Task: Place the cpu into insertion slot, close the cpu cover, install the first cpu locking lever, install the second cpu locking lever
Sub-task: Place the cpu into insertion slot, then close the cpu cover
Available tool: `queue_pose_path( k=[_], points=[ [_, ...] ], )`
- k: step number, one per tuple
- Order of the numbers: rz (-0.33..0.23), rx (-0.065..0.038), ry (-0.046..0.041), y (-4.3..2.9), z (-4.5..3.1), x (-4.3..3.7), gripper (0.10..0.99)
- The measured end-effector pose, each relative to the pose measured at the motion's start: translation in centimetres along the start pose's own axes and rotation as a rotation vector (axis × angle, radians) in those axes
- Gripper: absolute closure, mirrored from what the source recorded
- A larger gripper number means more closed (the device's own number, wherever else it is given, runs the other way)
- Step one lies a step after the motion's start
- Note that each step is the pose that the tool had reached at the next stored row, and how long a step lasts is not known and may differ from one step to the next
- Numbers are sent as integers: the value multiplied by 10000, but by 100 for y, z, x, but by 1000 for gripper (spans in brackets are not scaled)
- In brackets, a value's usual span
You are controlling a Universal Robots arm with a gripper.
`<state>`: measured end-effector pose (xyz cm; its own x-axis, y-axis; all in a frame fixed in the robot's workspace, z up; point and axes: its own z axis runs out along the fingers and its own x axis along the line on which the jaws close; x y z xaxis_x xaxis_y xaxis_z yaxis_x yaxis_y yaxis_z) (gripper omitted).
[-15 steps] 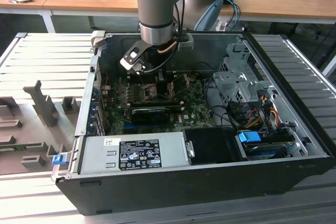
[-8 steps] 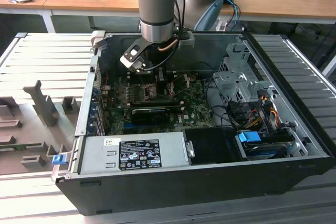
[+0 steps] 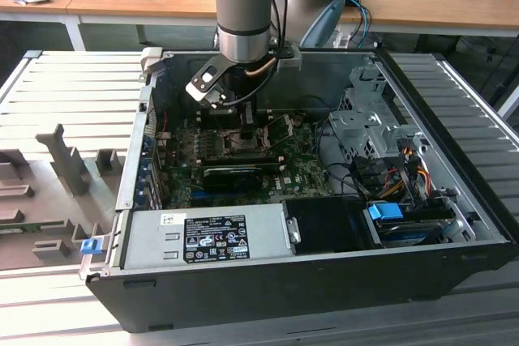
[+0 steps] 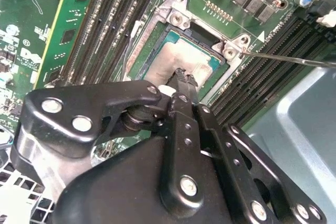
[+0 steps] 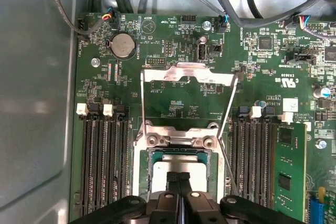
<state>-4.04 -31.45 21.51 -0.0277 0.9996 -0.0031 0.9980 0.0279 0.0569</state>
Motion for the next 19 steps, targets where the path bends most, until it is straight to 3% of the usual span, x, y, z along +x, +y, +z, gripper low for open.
queue_pose_path(
  k=[12, 14, 17, 19],
  points=[
    [0, 25, 4, 6, -80, 0, 980],
    [0, 176, 4, 60, -79, -2, 980],
    [0, 198, 3, 65, -88, -2, 980],
    [1, 198, 5, 68, -143, -3, 980]
  ],
)
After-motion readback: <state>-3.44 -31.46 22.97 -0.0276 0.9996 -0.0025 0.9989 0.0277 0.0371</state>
